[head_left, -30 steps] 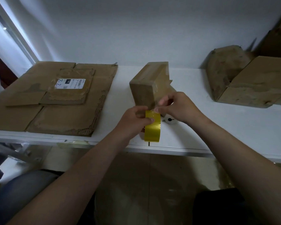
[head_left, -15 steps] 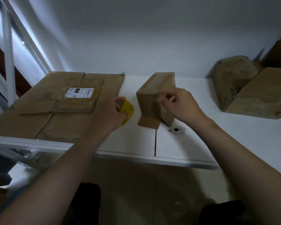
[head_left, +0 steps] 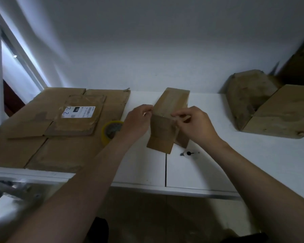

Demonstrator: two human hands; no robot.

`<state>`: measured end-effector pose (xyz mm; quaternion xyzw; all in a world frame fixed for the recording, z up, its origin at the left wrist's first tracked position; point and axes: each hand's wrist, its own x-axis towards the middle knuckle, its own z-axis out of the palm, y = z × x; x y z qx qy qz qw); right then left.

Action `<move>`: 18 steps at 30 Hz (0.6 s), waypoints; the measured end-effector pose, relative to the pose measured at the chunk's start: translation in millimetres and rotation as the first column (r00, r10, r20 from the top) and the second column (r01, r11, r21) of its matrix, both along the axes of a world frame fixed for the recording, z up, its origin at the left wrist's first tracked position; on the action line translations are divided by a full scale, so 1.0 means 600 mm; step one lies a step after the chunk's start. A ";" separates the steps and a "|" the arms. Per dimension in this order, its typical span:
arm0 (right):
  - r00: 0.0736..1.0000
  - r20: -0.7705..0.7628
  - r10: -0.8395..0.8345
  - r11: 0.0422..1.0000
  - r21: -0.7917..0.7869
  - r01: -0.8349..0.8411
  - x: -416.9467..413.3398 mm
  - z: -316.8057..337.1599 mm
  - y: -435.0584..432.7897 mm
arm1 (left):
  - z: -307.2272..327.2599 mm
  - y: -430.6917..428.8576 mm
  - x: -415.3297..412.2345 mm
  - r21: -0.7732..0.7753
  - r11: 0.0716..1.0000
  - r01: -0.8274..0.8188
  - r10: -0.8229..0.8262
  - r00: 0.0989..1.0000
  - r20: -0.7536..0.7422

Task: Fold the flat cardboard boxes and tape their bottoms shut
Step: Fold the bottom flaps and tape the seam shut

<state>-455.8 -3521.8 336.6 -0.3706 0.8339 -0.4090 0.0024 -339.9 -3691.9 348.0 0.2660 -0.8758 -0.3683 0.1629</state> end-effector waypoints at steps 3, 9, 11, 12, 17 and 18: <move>0.959 0.284 -0.011 0.998 -0.054 0.027 -0.008 0.006 -0.007 | 0.007 0.016 -0.038 0.118 0.993 0.020 -0.025 0.999 0.036; 0.954 0.299 -0.025 0.992 -0.108 0.060 -0.023 0.023 -0.015 | 0.002 0.002 -0.061 0.617 0.786 0.045 0.021 0.995 -0.100; 0.953 0.303 0.021 0.983 -0.182 0.037 -0.026 0.041 -0.014 | 0.010 -0.002 -0.062 0.547 0.832 0.089 0.028 0.979 -0.202; 0.949 0.309 0.053 0.973 -0.230 0.021 -0.026 0.050 -0.014 | 0.015 -0.003 -0.058 0.489 0.866 0.100 0.021 0.971 -0.236; 0.930 0.348 0.116 0.941 -0.339 0.009 -0.016 0.087 -0.010 | 0.052 0.012 -0.045 0.402 0.894 0.197 -0.074 0.951 -0.301; 0.915 0.388 0.107 0.932 -0.360 0.044 -0.015 0.088 -0.008 | 0.056 0.015 -0.043 0.461 0.865 0.200 -0.056 0.950 -0.307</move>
